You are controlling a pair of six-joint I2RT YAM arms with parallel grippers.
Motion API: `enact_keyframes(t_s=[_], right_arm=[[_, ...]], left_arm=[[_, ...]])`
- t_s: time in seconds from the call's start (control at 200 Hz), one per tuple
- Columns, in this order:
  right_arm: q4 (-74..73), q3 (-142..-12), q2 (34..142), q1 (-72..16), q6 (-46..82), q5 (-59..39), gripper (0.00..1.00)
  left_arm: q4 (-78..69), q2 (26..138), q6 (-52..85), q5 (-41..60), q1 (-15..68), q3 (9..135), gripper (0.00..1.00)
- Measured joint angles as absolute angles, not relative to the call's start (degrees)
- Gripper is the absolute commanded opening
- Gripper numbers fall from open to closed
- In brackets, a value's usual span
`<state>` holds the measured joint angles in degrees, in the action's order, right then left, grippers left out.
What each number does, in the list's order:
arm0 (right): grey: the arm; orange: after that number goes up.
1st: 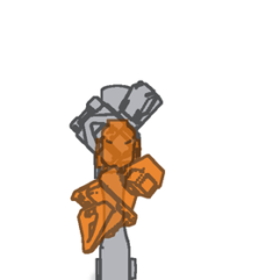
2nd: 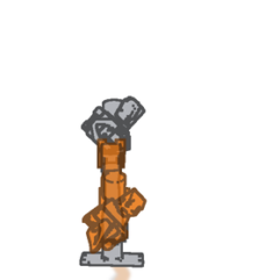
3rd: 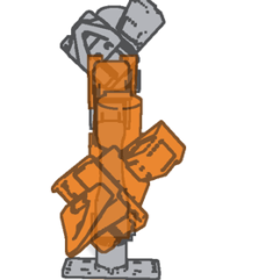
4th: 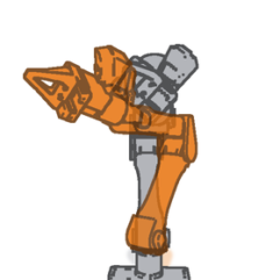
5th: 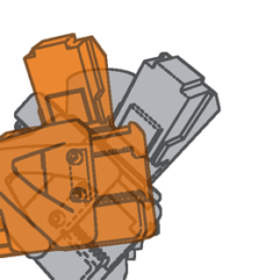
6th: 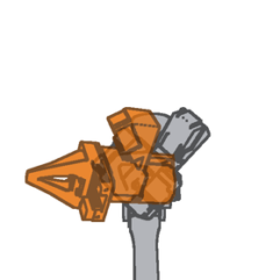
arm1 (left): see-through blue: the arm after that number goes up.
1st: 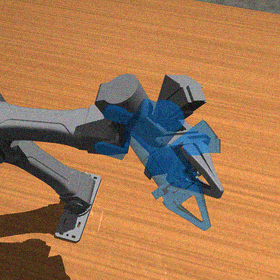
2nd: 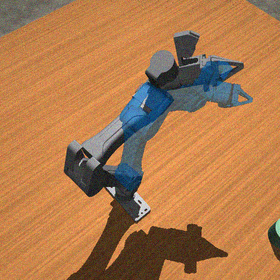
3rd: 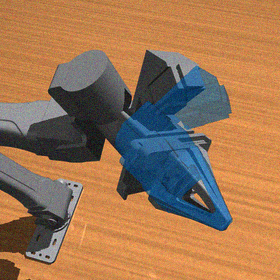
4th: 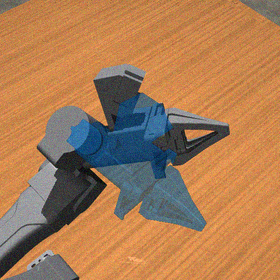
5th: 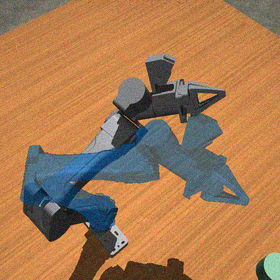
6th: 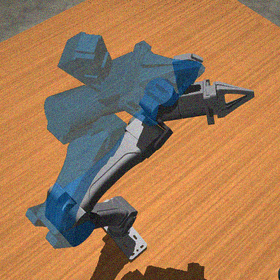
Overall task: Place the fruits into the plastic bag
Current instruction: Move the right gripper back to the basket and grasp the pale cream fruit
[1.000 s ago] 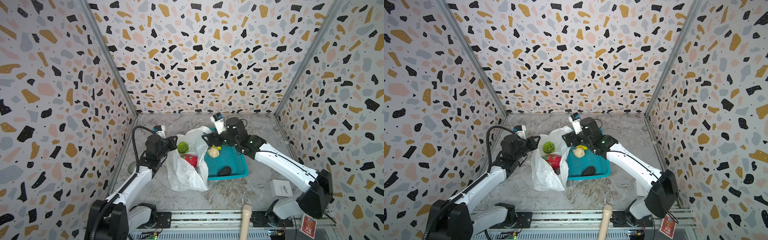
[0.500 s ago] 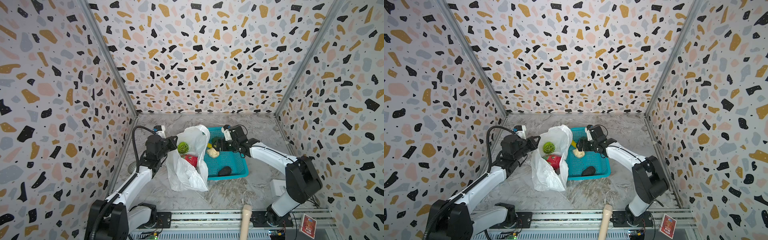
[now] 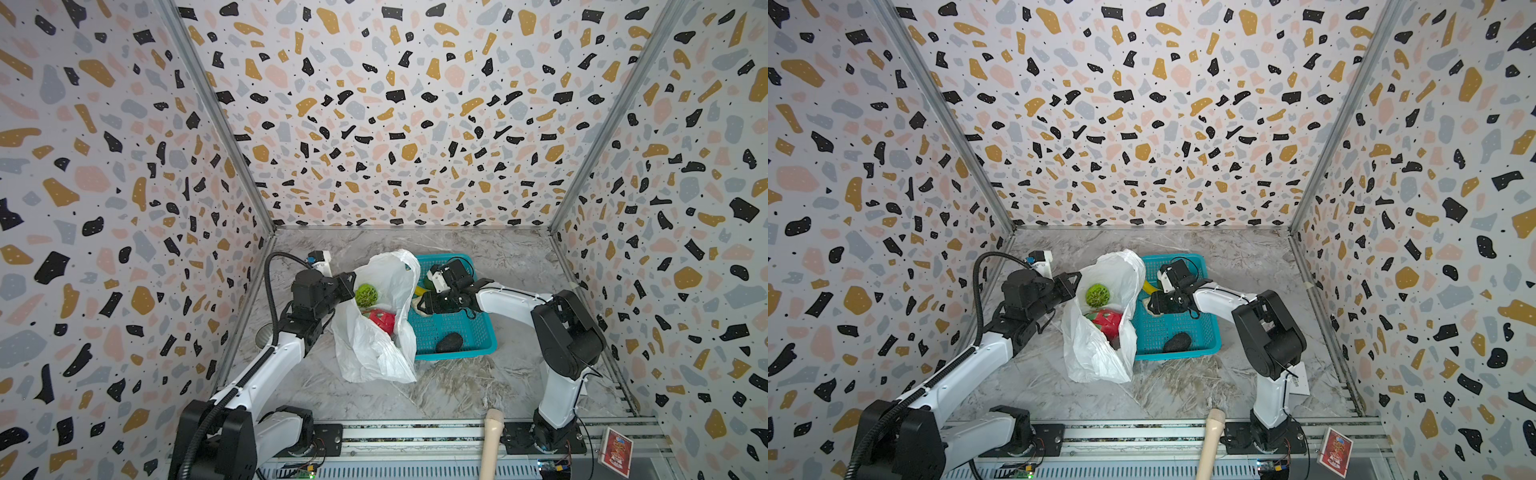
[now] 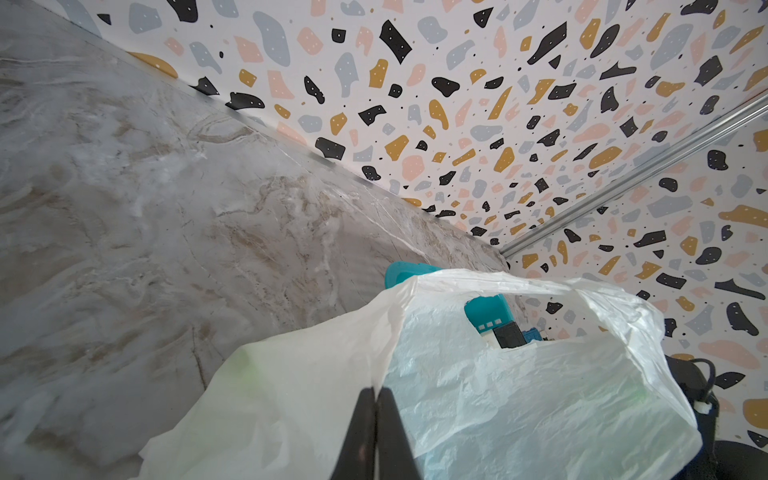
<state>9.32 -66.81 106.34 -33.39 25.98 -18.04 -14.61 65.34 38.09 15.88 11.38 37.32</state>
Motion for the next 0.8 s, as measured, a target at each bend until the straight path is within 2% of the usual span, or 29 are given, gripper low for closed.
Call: enact_keyframes(t_s=[0.095, 0.245, 0.616, 0.796], right_arm=[[9.10, -66.72, 106.19, -33.39, 26.00, -17.80, 0.36], [9.02, -64.90, 102.80, -33.26, 25.91, -16.19, 0.36], [7.57, -64.49, 79.07, -33.71, 24.05, -2.20, 0.38], [0.34, -66.37, 71.61, -40.34, 18.55, 0.80, 0.40]], left_arm=[[-14.61, 65.34, 38.09, 15.88, 11.38, 37.32, 0.00], [-14.61, 65.34, 38.09, 15.86, 11.40, 37.32, 0.00], [-14.81, 65.36, 38.09, 15.68, 11.62, 37.19, 0.00], [-15.05, 65.36, 38.09, 15.68, 11.70, 37.10, 0.00]])
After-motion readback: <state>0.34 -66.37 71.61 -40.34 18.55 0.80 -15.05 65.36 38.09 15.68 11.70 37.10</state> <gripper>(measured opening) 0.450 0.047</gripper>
